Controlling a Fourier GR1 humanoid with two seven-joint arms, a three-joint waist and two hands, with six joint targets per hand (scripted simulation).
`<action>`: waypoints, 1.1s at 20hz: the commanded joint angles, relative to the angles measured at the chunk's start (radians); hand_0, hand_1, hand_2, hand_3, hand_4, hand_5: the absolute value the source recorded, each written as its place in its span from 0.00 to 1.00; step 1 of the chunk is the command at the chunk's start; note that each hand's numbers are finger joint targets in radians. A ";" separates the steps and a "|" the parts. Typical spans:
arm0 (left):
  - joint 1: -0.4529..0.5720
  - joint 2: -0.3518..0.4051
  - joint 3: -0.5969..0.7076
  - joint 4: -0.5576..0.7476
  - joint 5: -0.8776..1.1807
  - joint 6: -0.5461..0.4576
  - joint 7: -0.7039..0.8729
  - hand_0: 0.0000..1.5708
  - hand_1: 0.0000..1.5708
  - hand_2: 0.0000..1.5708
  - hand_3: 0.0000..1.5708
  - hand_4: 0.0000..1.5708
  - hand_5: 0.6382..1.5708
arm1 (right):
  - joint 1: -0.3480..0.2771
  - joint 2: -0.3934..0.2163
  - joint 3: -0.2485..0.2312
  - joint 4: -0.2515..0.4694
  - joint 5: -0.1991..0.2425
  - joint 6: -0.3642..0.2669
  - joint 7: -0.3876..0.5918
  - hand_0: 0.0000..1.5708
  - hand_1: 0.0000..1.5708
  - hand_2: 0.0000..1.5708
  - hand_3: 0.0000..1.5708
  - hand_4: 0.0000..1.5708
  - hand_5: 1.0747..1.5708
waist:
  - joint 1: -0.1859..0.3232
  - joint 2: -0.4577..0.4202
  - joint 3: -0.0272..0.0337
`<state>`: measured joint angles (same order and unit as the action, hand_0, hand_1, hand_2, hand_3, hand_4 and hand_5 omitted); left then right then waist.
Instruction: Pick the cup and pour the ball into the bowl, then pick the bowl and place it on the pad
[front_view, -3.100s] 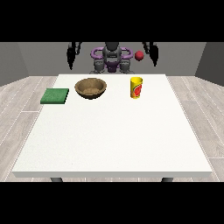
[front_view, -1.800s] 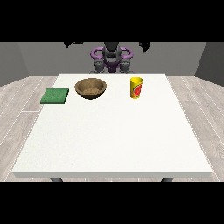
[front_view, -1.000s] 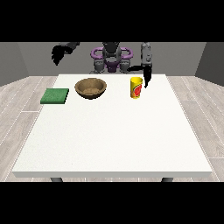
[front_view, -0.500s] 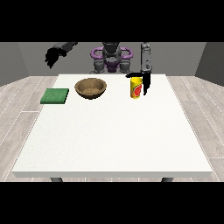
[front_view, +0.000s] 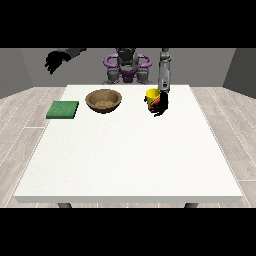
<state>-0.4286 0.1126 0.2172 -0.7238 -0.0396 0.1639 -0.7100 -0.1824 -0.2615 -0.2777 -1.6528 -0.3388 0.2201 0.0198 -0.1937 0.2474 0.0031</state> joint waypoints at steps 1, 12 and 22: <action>-0.061 -0.012 0.005 0.098 -0.037 0.108 0.020 0.81 0.81 1.00 1.00 0.86 0.89 | -0.004 -0.023 -0.007 -0.034 -0.040 0.011 0.070 0.00 0.00 0.00 0.11 0.41 0.99 | -0.030 -0.014 -0.0038; -0.129 -0.049 -0.261 0.028 -0.349 0.336 0.376 0.83 0.83 1.00 1.00 0.89 0.91 | 0.034 -0.117 -0.108 0.254 -0.063 0.085 0.071 0.00 0.00 0.00 0.18 0.41 0.99 | 0.064 -0.286 0.0007; -0.349 -0.026 -0.491 0.179 -0.778 0.425 0.802 0.87 0.87 1.00 1.00 0.92 0.96 | 0.060 -0.106 -0.099 0.368 -0.031 0.147 -0.023 0.00 0.00 0.00 0.00 0.43 0.98 | 0.065 -0.309 -0.0007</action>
<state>-0.6954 0.0652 -0.2170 -0.5907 -0.7027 0.6155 -0.0677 -0.1580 -0.3791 -0.3935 -1.3139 -0.3994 0.3468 0.0285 -0.1306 -0.0233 0.0036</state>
